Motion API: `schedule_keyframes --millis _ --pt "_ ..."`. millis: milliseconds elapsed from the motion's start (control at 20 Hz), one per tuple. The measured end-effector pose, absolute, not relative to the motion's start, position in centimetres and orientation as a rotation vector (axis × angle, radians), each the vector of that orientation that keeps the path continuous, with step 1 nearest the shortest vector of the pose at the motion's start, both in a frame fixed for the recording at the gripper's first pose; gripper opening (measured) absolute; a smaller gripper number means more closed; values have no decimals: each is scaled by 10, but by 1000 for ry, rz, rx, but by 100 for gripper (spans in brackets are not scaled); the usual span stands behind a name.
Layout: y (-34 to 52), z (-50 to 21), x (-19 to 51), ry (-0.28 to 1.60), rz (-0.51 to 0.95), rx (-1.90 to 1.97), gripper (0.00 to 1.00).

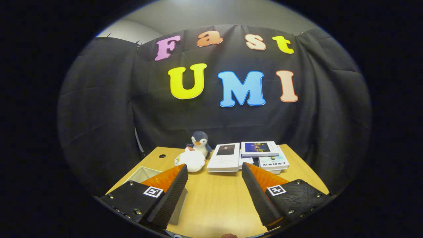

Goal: Open the storage box then place both shoes into the box .Put the left shoe in first, then the right shoe, with the right side of both shoes facing outward in a uniform manner.

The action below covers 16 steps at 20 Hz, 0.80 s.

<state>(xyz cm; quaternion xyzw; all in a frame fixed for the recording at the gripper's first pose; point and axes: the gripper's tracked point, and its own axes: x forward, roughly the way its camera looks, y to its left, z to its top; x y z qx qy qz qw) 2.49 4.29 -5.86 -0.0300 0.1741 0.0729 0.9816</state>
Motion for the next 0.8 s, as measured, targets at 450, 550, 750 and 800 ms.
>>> schedule_keyframes --millis 450,550,750,800 --pt "-12 -13 31 166 78 -99 99" --pt "-16 -7 34 140 77 -110 98" --pt "-19 6 39 115 73 -80 98" --pt "-19 7 40 109 71 -70 98"
